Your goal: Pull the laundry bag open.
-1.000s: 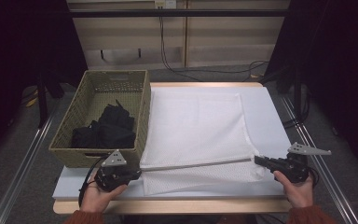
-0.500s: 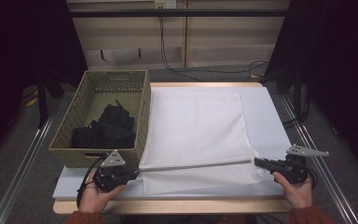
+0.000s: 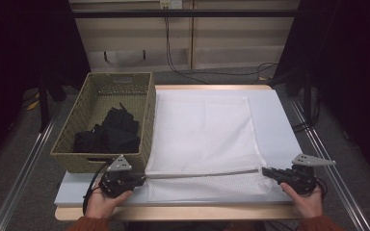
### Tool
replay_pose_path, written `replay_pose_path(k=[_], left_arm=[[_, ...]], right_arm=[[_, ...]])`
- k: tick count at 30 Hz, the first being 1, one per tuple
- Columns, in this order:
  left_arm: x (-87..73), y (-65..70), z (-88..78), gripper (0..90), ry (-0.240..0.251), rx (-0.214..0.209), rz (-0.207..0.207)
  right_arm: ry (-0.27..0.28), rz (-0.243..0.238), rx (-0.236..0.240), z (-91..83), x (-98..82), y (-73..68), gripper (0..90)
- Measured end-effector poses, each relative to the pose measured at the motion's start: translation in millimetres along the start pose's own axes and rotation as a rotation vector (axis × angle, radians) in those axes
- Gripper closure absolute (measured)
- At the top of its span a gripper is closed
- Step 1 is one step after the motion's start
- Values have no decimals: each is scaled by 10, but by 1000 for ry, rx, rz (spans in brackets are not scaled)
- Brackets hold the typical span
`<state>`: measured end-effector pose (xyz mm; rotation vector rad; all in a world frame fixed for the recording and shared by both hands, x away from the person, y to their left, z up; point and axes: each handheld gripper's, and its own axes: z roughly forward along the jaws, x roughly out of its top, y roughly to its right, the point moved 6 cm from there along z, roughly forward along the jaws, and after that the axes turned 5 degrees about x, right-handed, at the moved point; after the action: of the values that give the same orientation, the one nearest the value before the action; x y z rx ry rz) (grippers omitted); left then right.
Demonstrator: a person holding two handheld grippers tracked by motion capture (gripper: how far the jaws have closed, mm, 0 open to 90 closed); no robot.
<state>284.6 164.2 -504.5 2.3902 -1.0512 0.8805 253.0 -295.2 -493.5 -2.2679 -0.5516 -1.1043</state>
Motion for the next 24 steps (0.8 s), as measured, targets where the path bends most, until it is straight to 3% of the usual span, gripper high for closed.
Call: replay_pose_path(k=[5,12,18,19,24], left_arm=[[-20,14,27,841,-4,-12,4],[-40,54,64,769,-2,0,15],[-17,34,-26,621,66,38,-8],[-12,32,-33,564,79,38,-19],[11,57,-94,407,135,60,-21]], right_arm=[[-63,-8,-27,93,-89,28,864],[-100,-8,-69,144,-123,62,801],[-70,-6,-75,133,-81,63,561],[-60,-6,-81,136,-68,67,505],[-32,-24,-80,111,-16,36,415]])
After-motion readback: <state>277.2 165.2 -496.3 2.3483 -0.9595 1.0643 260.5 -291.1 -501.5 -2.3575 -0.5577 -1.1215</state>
